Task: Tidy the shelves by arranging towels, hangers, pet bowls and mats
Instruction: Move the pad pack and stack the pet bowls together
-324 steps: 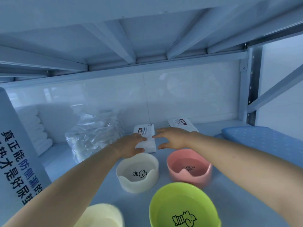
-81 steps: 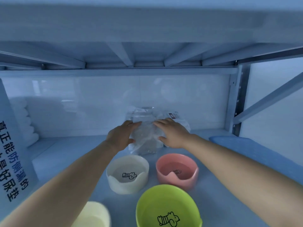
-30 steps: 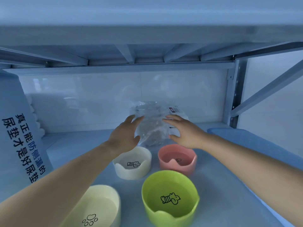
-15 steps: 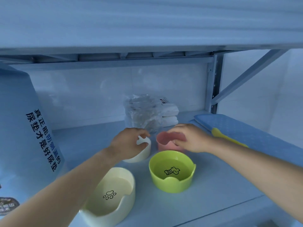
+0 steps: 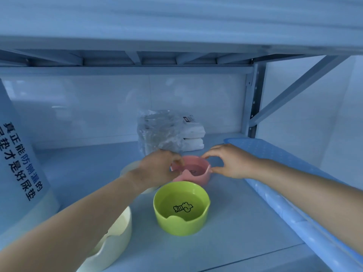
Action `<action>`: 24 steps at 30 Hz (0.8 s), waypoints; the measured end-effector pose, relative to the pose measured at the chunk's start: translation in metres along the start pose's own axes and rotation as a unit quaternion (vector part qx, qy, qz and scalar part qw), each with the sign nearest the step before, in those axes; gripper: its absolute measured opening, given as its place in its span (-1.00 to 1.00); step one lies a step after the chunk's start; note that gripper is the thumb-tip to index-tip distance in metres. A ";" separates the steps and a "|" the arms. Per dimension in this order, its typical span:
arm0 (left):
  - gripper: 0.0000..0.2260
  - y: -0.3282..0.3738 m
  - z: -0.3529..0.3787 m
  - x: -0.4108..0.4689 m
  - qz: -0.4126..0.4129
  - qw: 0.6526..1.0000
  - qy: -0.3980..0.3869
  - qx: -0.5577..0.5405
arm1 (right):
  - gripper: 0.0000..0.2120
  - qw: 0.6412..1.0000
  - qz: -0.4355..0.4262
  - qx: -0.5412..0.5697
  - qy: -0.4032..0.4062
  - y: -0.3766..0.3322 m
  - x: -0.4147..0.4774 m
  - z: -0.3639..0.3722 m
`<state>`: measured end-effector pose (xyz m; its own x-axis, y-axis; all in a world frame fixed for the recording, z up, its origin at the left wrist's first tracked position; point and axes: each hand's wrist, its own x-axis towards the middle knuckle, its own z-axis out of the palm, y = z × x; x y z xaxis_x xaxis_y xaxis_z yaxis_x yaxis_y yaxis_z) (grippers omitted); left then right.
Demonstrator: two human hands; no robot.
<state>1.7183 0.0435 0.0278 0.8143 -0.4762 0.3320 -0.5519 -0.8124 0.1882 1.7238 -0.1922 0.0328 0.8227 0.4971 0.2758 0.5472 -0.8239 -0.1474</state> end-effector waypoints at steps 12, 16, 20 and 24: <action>-0.84 0.018 0.020 0.032 -0.028 0.993 -0.080 0.088 | -0.86 0.992 -0.079 -0.038 -0.089 0.023 0.029 0.019; -0.85 0.021 0.026 0.038 -0.038 0.995 -0.056 0.075 | -0.86 0.992 -0.084 -0.034 -0.085 0.032 0.034 0.015; -0.84 0.027 0.034 0.055 -0.034 0.996 -0.036 0.074 | -0.84 0.994 -0.070 -0.032 -0.076 0.048 0.035 0.005; -0.83 0.032 0.040 0.071 -0.039 0.996 -0.034 0.068 | -0.83 0.994 -0.060 -0.039 -0.078 0.059 0.036 -0.001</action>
<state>1.7660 -0.0294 0.0208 0.8666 -0.4274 0.2574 -0.4605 -0.8838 0.0830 1.7854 -0.2237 0.0349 0.7696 0.6241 0.1349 0.6341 -0.7719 -0.0462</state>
